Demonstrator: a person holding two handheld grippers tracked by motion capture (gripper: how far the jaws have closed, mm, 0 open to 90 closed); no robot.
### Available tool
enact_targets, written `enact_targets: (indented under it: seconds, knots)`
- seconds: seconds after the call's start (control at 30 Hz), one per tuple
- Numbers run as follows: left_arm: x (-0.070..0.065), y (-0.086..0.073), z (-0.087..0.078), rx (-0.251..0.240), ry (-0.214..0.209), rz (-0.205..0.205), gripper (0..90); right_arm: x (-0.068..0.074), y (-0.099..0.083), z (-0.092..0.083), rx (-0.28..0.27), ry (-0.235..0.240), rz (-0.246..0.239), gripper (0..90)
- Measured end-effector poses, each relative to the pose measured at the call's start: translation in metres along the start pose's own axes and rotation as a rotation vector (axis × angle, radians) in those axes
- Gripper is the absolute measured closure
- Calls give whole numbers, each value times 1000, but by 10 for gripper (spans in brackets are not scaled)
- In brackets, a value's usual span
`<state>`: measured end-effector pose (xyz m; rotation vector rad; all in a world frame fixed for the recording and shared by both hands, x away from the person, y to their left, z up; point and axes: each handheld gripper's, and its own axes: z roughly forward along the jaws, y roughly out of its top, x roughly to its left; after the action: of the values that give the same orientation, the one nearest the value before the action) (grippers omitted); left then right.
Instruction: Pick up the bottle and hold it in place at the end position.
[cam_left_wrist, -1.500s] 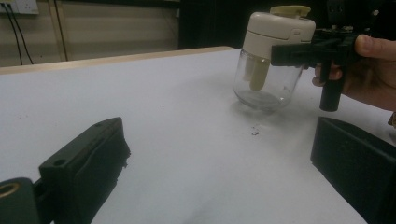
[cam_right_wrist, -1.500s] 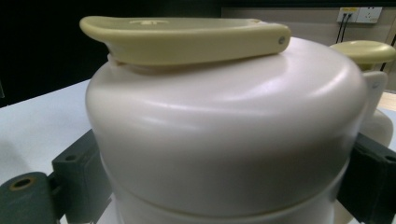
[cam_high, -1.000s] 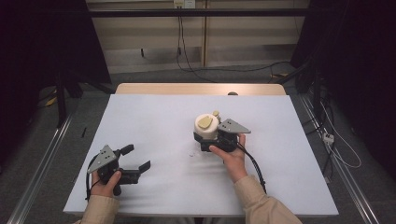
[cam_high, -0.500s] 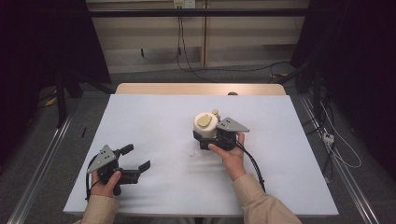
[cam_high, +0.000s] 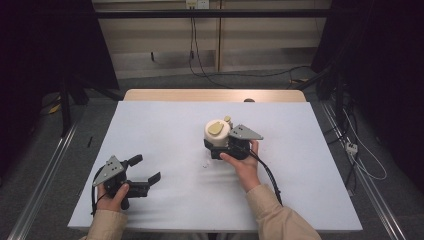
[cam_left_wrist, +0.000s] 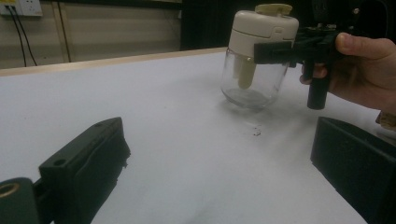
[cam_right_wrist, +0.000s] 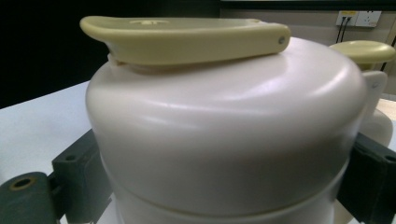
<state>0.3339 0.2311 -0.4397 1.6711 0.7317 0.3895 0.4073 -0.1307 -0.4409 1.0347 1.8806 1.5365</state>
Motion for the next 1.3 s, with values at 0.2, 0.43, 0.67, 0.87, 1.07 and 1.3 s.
enact_targets:
  seconds: [0.2, 0.43, 0.67, 0.87, 1.07, 1.3]
  knots:
    - [0, 0, 0, 0, -1, -2, 30, -1, 1, 3, 0, 6, 4, 70]
    - [0, 0, 1, 1, -1, -1, 30, -3, 1, 7, -2, -1, 5, 71]
    - [0, -1, 1, 3, -2, 0, 30, -4, 3, 11, -7, 1, -2, 70]
    - [0, -1, 1, 4, -1, -1, 30, -5, 2, 15, -6, -1, 4, 71]
    - [-1, -2, 2, 6, -6, -3, 30, -7, 4, 16, -8, 3, 6, 70]
    - [0, -2, 2, 5, -1, -3, 30, -7, 3, 20, -8, 6, 6, 70]
